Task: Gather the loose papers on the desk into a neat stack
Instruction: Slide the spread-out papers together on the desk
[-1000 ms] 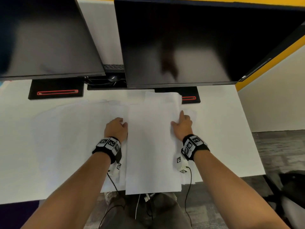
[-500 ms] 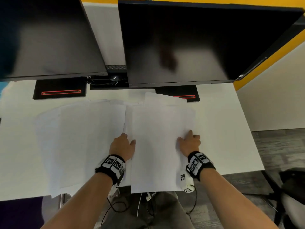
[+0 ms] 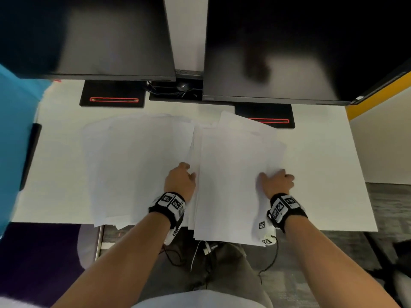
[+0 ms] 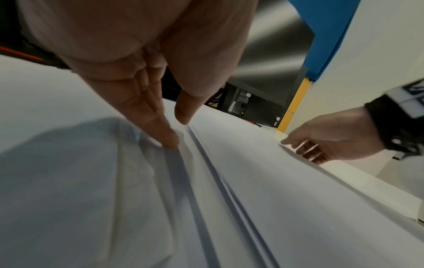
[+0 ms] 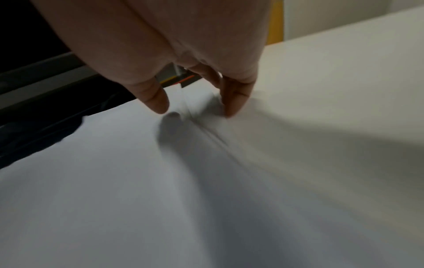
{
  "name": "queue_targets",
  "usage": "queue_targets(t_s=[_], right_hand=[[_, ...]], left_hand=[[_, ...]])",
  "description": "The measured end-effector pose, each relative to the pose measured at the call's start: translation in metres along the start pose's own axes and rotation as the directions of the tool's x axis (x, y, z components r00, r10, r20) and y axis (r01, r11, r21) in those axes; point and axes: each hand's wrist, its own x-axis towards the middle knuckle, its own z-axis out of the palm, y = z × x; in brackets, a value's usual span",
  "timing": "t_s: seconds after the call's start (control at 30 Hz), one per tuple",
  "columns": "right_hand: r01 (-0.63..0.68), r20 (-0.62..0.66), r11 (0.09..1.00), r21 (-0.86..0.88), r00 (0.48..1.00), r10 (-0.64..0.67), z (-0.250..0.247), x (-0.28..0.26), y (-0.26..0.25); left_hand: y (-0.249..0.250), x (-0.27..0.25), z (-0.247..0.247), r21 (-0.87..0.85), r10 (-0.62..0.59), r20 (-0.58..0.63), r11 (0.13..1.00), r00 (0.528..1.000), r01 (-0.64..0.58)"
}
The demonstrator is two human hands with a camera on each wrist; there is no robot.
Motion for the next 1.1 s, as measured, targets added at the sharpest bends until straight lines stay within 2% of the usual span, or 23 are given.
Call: queue_targets(t_s=[0.1, 0.2, 0.3, 0.37, 0.43, 0.53, 0.6, 0.63, 0.83, 0.97, 1.1], right_hand=[[0.056, 0.044, 0.997, 0.044, 0.997, -0.058, 0.007, 0.009, -0.029], [0.109, 0.08, 0.994, -0.009, 0.991, -0.108, 0.015, 0.011, -0.048], [0.117, 0.049, 0.991, -0.071, 0.992, -0.113, 0.018, 0.01, -0.049], [0.119, 0.04, 0.991, -0.066, 0.992, -0.116, 0.018, 0.009, -0.042], [0.114, 0.046, 0.993, -0.042, 0.993, -0.112, 0.016, 0.009, -0.037], [0.103, 0.052, 0.995, -0.016, 0.993, -0.102, 0.013, 0.008, -0.034], [0.11, 0.059, 0.994, -0.012, 0.992, -0.109, 0.013, 0.006, -0.032], [0.111, 0.065, 0.994, -0.012, 0.992, -0.11, 0.014, 0.005, -0.032], [0.118, 0.076, 0.99, -0.08, 0.991, -0.112, 0.018, -0.005, -0.039], [0.13, 0.075, 0.984, -0.118, 0.99, -0.122, 0.019, -0.009, -0.042], [0.123, 0.07, 0.988, -0.096, 0.991, -0.117, 0.018, -0.009, -0.042]], left_hand=[[0.008, 0.003, 0.007, 0.031, 0.088, 0.02, 0.996, 0.996, -0.089], [0.009, 0.007, 0.003, -0.016, 0.123, 0.052, 0.992, 0.991, -0.122], [-0.019, 0.019, -0.03, -0.051, 0.068, -0.084, 0.996, 0.994, -0.072], [-0.054, 0.034, -0.059, -0.003, -0.023, -0.244, 1.0, 0.969, 0.023], [-0.089, 0.049, -0.086, 0.035, -0.185, -0.339, 0.977, 0.922, 0.209], [-0.114, 0.061, -0.113, 0.013, -0.466, -0.314, 0.869, 0.827, 0.494], [-0.114, 0.063, -0.12, 0.017, -0.544, -0.284, 0.821, 0.79, 0.571], [-0.112, 0.065, -0.121, 0.019, -0.551, -0.276, 0.816, 0.788, 0.578], [-0.106, 0.074, -0.105, -0.08, -0.487, -0.188, 0.873, 0.853, 0.481], [-0.092, 0.072, -0.087, -0.131, -0.373, -0.117, 0.925, 0.921, 0.358], [-0.064, 0.062, -0.064, -0.156, -0.246, -0.086, 0.96, 0.965, 0.231]])
